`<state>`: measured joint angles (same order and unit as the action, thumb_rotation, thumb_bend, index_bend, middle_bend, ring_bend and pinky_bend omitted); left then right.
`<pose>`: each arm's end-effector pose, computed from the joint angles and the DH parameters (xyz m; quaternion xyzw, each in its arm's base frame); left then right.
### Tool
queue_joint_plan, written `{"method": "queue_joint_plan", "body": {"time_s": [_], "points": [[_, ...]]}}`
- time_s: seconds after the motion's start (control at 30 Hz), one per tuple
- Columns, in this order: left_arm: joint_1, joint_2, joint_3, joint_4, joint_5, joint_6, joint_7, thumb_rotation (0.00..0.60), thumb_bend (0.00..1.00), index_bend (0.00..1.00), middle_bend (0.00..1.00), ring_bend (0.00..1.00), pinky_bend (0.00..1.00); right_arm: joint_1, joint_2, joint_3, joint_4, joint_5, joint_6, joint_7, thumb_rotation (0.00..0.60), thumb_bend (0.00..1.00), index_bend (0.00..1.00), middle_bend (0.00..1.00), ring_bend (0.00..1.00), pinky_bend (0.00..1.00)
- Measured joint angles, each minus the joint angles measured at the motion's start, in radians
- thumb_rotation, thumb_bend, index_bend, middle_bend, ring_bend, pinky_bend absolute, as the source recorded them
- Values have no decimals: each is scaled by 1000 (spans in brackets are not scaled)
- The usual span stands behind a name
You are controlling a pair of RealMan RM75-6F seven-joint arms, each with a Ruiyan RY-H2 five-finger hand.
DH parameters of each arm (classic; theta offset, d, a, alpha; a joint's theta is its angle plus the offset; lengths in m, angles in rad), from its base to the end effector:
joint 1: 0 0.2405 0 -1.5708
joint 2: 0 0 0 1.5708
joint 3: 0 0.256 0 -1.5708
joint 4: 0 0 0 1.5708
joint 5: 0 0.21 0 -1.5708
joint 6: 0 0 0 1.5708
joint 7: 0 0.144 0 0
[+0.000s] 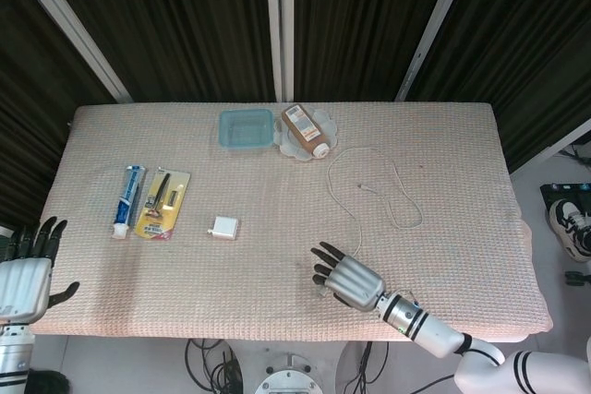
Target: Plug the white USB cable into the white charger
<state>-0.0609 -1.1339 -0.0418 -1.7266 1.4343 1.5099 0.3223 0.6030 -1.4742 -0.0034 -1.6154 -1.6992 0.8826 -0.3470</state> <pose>-0.2990 0.1699 0.1496 -0.6077 -0.3498 -0.3120 0.6411 -0.1491 -0.2354 -0.0370 0.8813 -0.2103 0.3373 0.2554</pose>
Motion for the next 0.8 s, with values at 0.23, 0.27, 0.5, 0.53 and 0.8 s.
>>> {"method": "queue_joint_plan", "body": {"time_s": [0.23,0.27,0.5,0.53,0.8], "points": [[1,-3,0,9,-1,-2,-10,600,115,79,15,0,0,-6,-40,-8,19,28,18,-26,600,309,406,285,0,0],[1,-4,1,11,-2,-2,-11,600,115,79,15,0,0,-6,-43,-9,21,31,18,-27,600,308,412,285,0,0],[1,-6,1,20,-1,-4,-19,600,115,78,15,0,0,1,-60,-11,29,57,19,-42,600,309,433,286,0,0],[1,-6,1,21,-1,-4,-19,600,115,78,15,0,0,1,-61,-12,29,59,19,-42,600,309,436,286,0,0],[1,-8,1,24,-2,-5,-20,600,115,78,15,0,0,8,-67,-20,31,78,18,-48,600,309,449,286,0,0]]}}
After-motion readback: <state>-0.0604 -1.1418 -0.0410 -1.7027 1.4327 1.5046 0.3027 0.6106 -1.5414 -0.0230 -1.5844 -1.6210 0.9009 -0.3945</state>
